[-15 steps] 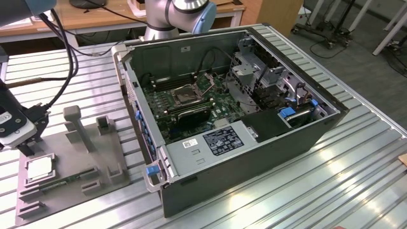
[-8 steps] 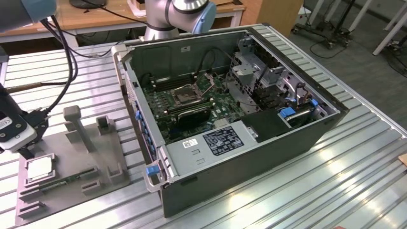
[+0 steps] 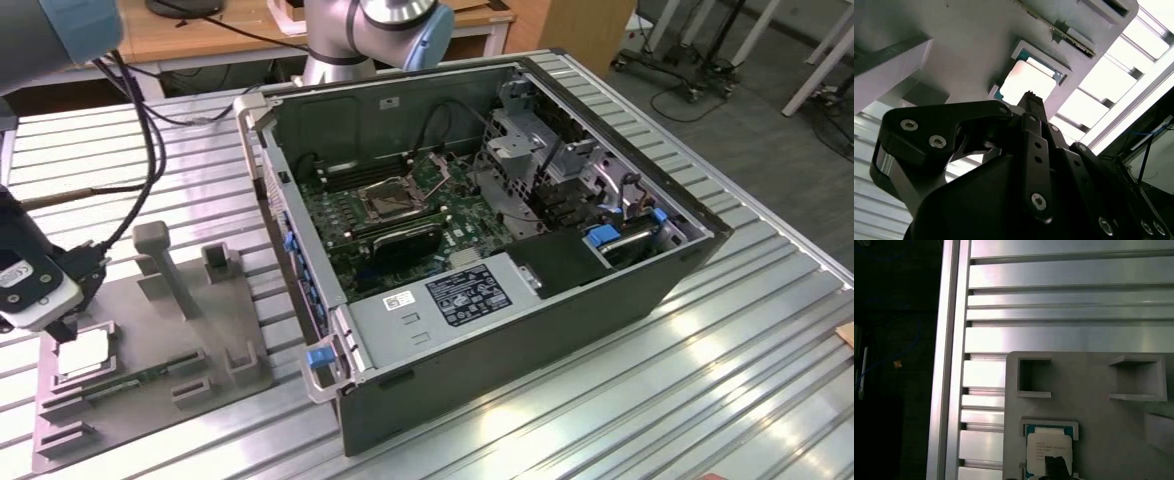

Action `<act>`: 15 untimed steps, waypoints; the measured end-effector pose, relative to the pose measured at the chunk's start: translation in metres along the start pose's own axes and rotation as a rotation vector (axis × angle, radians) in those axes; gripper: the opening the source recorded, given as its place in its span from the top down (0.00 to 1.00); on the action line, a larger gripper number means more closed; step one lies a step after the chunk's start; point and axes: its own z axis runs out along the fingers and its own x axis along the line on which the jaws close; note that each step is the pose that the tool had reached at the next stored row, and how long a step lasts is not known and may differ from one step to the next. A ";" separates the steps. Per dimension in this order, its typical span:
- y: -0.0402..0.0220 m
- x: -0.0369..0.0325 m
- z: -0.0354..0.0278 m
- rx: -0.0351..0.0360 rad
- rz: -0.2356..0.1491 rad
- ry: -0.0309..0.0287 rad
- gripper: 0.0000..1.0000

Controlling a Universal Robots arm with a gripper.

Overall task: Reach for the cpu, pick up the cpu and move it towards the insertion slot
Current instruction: 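Reach for the cpu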

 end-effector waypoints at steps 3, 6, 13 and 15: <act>-0.0010 0.0004 0.0055 0.0000 0.000 0.0000 0.90; -0.0024 0.0008 0.0099 0.0002 0.000 0.0003 0.90; -0.0035 0.0011 0.0166 0.0001 0.000 0.0002 0.90; -0.0035 0.0010 0.0167 0.0001 0.000 0.0002 0.90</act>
